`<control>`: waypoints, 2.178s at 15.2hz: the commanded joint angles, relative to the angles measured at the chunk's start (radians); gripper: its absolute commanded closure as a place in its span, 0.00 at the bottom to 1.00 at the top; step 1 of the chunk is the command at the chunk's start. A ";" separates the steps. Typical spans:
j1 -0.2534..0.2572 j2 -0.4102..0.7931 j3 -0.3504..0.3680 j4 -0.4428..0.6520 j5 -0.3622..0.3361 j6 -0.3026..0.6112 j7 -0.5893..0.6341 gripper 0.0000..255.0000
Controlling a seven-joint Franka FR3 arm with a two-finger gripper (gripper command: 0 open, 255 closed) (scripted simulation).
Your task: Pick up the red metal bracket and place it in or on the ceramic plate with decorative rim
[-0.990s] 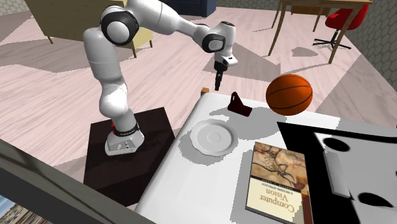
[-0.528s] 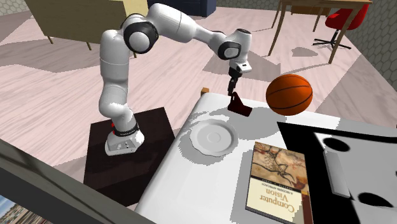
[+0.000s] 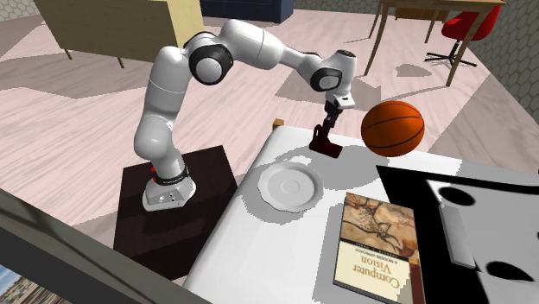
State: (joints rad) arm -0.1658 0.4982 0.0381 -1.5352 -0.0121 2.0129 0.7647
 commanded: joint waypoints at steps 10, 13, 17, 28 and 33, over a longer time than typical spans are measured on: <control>0.001 0.030 -0.001 -0.031 -0.001 0.061 0.003 0.00; 0.001 0.030 -0.001 -0.031 -0.001 0.061 0.003 1.00; 0.001 0.030 -0.001 -0.030 -0.001 0.061 0.003 1.00; 0.001 -0.001 0.000 0.005 0.000 -0.005 0.003 1.00; 0.001 -0.021 0.000 0.042 0.001 -0.062 0.003 1.00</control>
State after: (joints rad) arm -0.1658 0.4847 0.0380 -1.4976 -0.0114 1.9626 0.7663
